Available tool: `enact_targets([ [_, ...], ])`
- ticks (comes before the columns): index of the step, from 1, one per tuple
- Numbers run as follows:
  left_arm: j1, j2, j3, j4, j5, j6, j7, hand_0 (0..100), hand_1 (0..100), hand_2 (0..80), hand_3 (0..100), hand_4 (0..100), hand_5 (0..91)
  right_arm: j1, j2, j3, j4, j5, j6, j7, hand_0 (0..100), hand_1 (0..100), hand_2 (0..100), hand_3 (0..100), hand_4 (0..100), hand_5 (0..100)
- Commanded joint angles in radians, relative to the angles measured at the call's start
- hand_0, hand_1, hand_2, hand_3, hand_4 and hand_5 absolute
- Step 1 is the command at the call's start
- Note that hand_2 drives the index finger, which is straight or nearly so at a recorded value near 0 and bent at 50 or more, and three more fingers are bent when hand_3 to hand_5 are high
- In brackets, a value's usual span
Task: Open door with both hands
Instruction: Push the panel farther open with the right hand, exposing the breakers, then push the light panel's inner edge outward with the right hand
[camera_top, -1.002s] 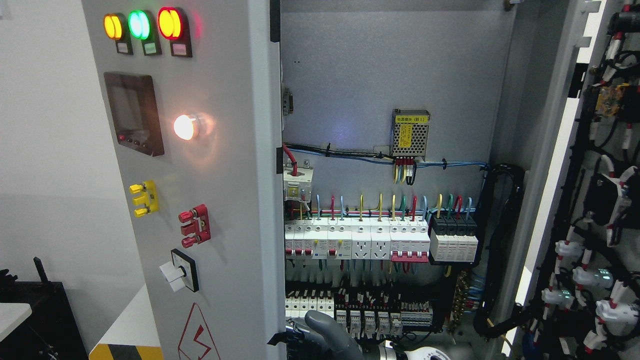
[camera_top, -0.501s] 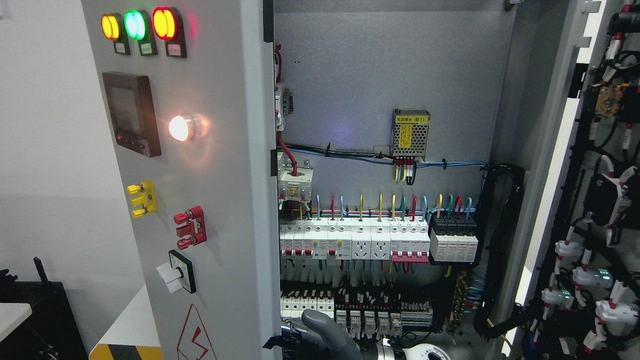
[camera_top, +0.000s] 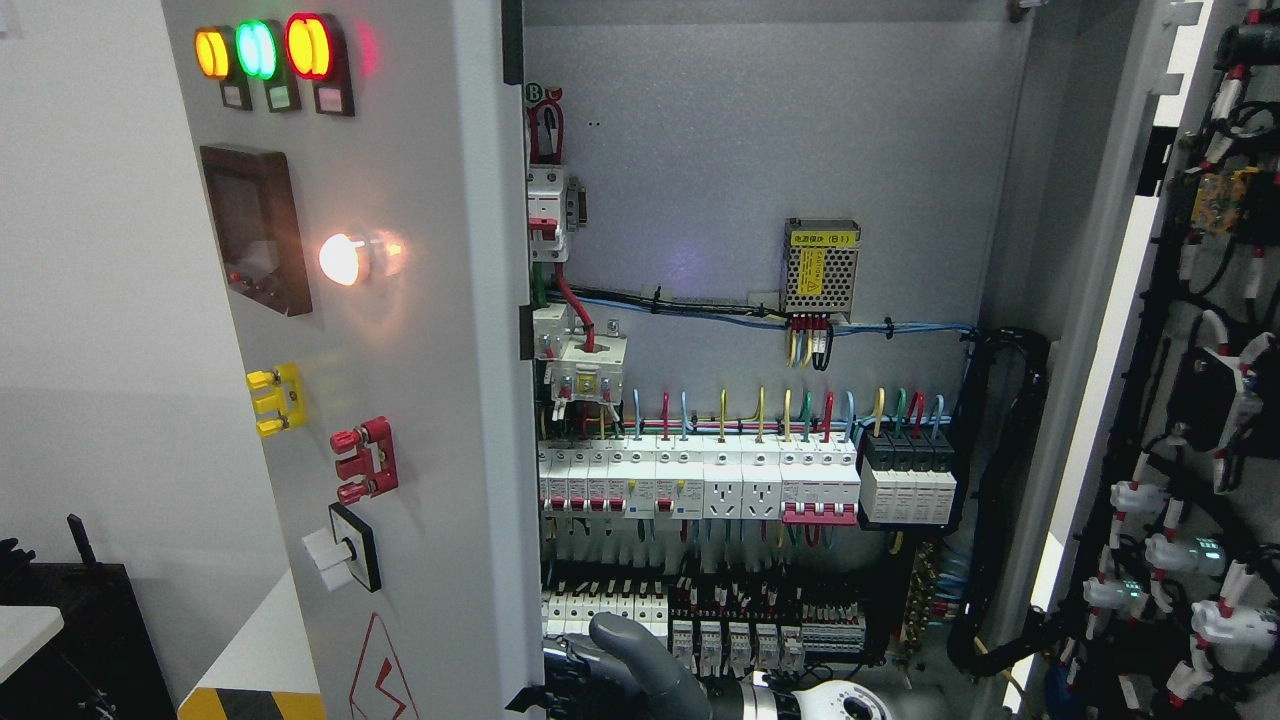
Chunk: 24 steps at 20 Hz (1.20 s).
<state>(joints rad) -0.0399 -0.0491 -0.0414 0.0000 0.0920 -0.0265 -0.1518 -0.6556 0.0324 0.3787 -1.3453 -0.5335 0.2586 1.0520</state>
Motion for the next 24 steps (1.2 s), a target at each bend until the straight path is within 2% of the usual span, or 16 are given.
enact_targets([
  [1,0.0,0.0,0.0,0.023,0.0,0.0,0.0,12,39,0.0,0,0,0.0,-0.002,0.037,0.002,0.002,0.001,0.004,0.0,5,0,0,0,0,0],
  [9,0.0,0.0,0.0,0.023,0.0,0.0,0.0,12,39,0.0,0,0,0.0,-0.002,0.06,0.0,0.0,0.006,0.013,-0.006,5,0,0,0,0,0],
  [14,0.0,0.0,0.0,0.023,0.0,0.0,0.0,12,39,0.0,0,0,0.0,-0.002,0.06,0.002,0.002,0.013,0.013,-0.01,5,0,0,0,0,0],
  [17,0.0,0.0,0.0,0.023,0.0,0.0,0.0,12,39,0.0,0,0,0.0,-0.004,0.06,0.011,0.005,0.015,0.013,-0.044,5,0,0,0,0,0],
  [24,0.0,0.0,0.0,0.023,0.0,0.0,0.0,12,39,0.0,0,0,0.0,-0.015,0.061,0.016,0.003,0.017,0.013,-0.047,5,0,0,0,0,0],
])
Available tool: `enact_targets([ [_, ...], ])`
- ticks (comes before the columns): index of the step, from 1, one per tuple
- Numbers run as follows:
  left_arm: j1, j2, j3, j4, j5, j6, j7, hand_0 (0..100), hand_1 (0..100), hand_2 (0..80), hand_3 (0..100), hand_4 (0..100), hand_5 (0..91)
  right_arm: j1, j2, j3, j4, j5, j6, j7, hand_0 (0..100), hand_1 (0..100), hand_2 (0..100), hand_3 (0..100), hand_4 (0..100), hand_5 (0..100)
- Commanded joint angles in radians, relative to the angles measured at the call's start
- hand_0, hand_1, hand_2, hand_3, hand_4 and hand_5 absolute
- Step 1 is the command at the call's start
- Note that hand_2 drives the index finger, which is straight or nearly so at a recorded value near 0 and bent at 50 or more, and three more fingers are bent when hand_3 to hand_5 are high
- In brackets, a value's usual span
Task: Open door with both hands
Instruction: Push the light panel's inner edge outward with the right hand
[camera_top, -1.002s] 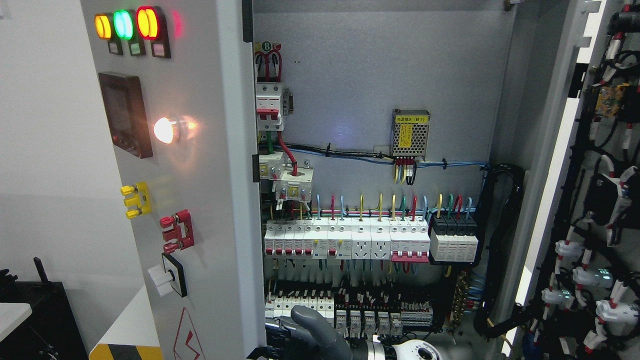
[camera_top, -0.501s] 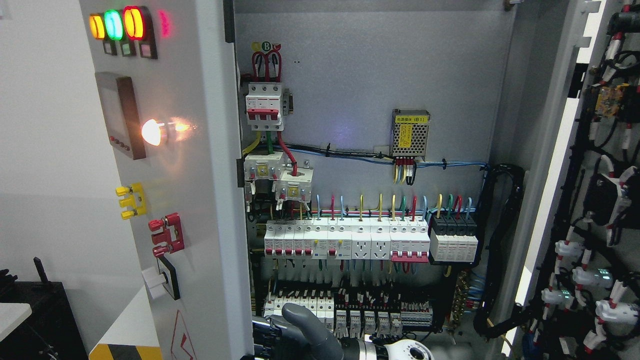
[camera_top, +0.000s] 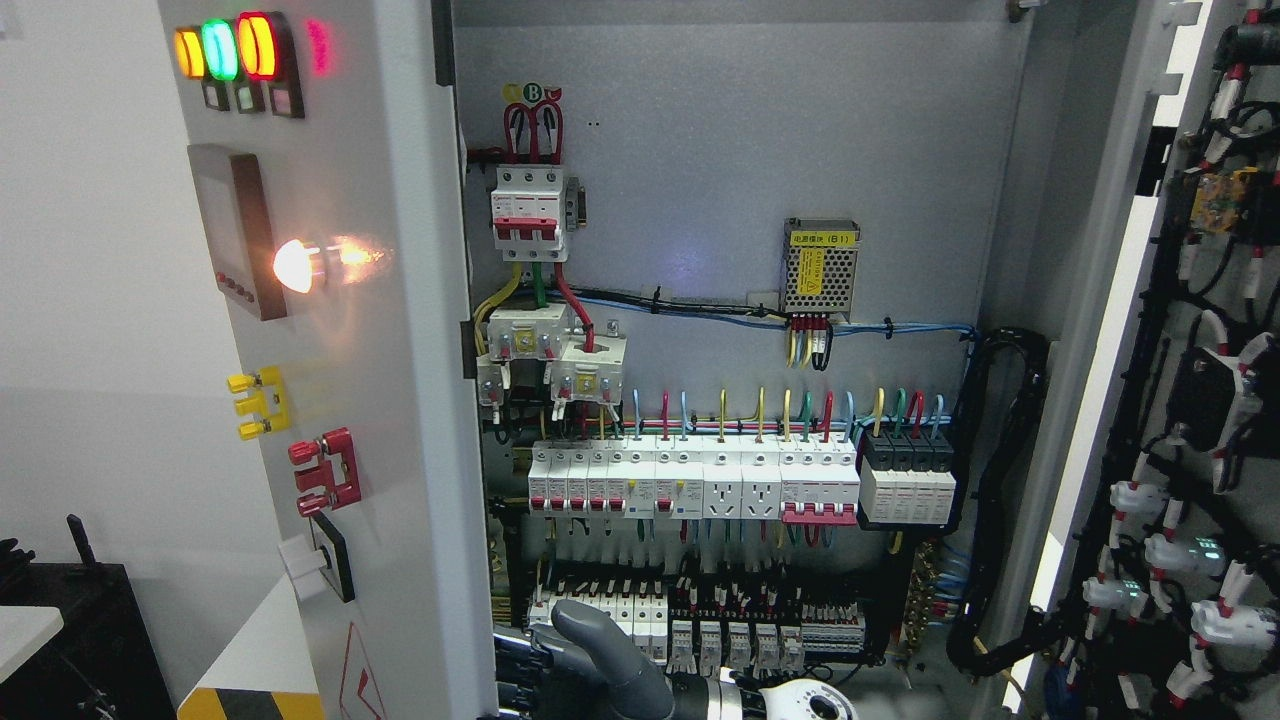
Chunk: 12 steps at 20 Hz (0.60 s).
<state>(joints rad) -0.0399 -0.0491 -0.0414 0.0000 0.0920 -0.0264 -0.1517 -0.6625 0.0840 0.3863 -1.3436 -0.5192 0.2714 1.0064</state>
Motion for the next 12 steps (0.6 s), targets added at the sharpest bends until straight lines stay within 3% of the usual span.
enact_targets([
  [1,0.0,0.0,0.0,0.023,0.0,0.0,0.0,12,39,0.0,0,0,0.0,-0.014,0.01,0.014,0.0,0.002,0.0,-0.003,5,0,0,0,0,0],
  [12,0.0,0.0,0.0,0.023,0.0,0.0,0.0,12,39,0.0,0,0,0.0,-0.008,0.02,0.046,-0.019,0.001,-0.008,-0.058,5,0,0,0,0,0],
])
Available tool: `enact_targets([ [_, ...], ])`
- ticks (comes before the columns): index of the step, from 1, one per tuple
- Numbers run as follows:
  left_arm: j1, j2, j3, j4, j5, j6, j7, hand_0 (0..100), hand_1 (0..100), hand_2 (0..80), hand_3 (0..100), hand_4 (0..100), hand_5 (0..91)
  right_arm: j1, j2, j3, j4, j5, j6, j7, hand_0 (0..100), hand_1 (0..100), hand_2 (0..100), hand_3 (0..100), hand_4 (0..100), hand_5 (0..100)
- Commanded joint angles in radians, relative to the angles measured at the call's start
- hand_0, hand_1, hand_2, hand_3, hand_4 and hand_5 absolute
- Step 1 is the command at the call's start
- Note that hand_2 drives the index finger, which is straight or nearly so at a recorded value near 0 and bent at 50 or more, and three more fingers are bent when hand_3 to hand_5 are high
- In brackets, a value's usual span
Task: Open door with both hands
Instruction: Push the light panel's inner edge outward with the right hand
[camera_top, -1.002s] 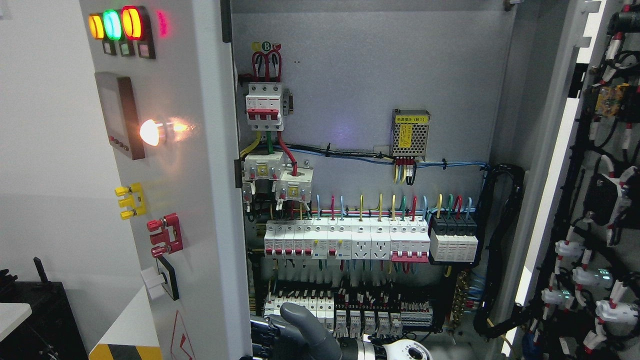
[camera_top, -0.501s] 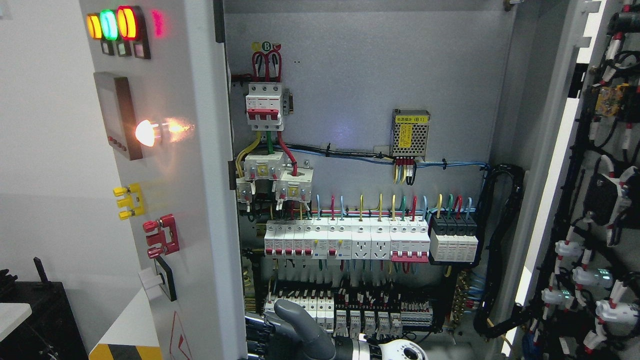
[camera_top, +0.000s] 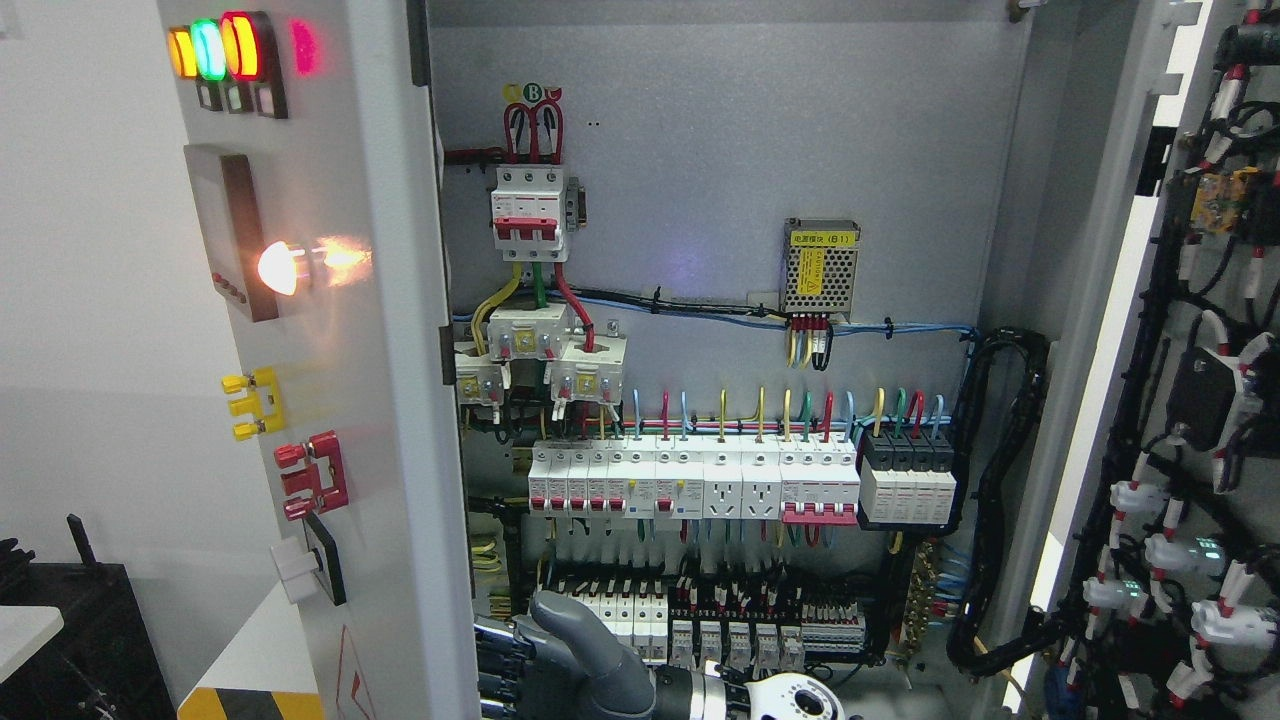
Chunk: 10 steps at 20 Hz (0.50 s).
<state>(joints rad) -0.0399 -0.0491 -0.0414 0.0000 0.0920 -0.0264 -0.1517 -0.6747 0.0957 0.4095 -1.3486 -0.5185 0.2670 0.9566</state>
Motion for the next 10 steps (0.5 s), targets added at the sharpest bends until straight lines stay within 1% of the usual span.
enact_targets([
  [1,0.0,0.0,0.0,0.023,0.0,0.0,0.0,12,39,0.0,0,0,0.0,0.003,0.01,0.026,-0.014,0.0,-0.003,-0.009,5,0,0,0,0,0],
  [6,0.0,0.0,0.0,0.023,0.0,0.0,0.0,12,39,0.0,0,0,0.0,0.004,0.012,0.034,-0.018,0.0,-0.003,-0.01,5,0,0,0,0,0],
  [8,0.0,0.0,0.0,0.023,0.0,0.0,0.0,12,39,0.0,0,0,0.0,0.003,0.018,0.035,-0.018,0.002,-0.003,-0.012,5,0,0,0,0,0],
  [10,0.0,0.0,0.0,0.023,0.0,0.0,0.0,12,39,0.0,0,0,0.0,0.004,0.018,0.034,-0.017,0.002,-0.003,-0.028,5,0,0,0,0,0],
])
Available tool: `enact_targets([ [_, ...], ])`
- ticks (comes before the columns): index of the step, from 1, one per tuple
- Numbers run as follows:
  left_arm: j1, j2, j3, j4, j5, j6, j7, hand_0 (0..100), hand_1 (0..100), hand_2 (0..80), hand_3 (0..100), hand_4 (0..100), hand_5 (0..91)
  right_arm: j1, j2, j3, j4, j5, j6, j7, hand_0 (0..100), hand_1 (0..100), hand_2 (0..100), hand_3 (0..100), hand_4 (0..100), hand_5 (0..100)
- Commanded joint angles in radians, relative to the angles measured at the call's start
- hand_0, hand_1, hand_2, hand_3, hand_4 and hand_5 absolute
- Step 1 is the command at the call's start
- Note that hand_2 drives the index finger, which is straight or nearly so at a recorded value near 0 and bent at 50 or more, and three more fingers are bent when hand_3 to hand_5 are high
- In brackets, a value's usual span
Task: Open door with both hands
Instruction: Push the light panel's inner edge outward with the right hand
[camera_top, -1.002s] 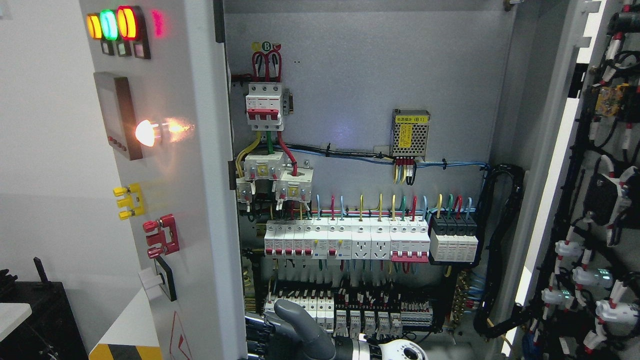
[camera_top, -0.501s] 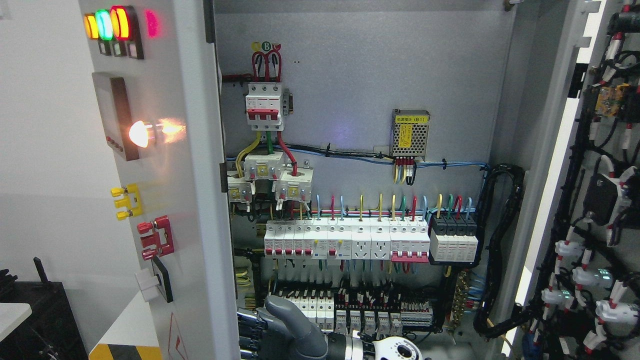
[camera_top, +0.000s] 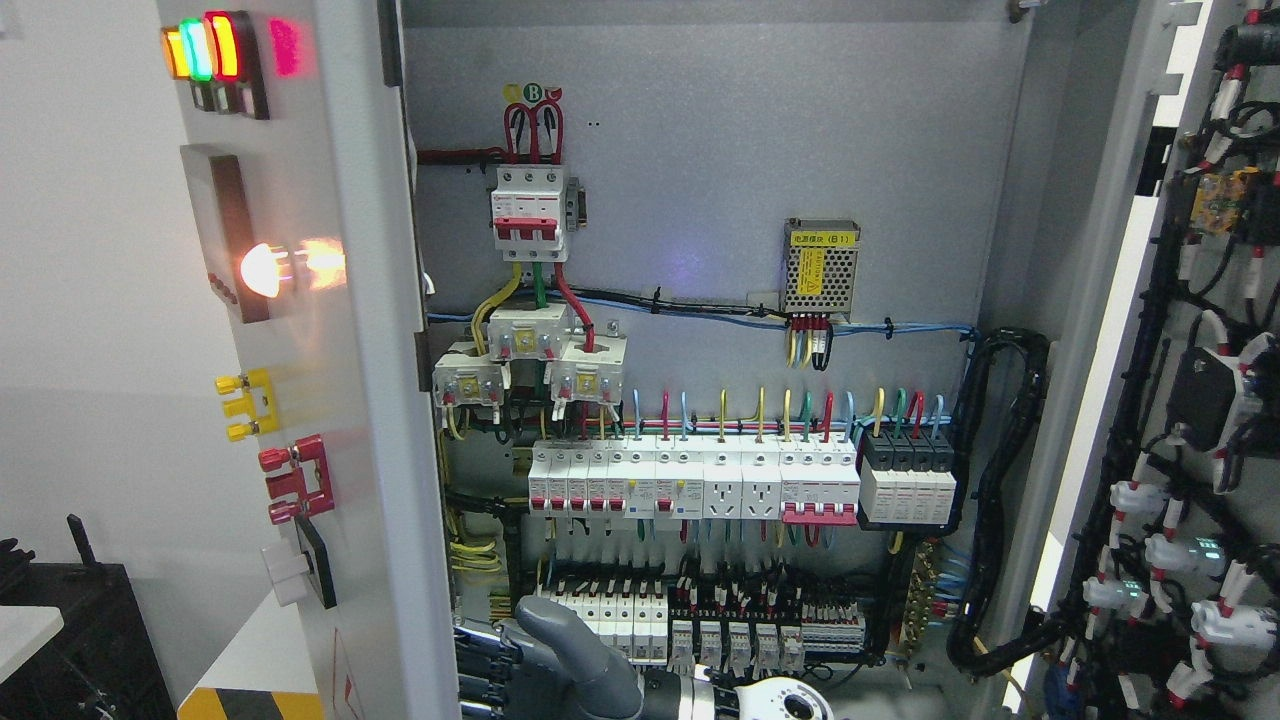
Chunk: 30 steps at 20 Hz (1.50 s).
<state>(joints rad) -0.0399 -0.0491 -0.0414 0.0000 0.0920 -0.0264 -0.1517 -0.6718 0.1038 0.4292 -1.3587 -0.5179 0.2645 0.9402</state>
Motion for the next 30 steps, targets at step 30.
enact_targets([
  [30,0.0,0.0,0.0,0.023,0.0,0.0,0.0,12,39,0.0,0,0,0.0,0.04,0.045,0.039,-0.077,0.003,-0.004,-0.077,5,0,0,0,0,0],
])
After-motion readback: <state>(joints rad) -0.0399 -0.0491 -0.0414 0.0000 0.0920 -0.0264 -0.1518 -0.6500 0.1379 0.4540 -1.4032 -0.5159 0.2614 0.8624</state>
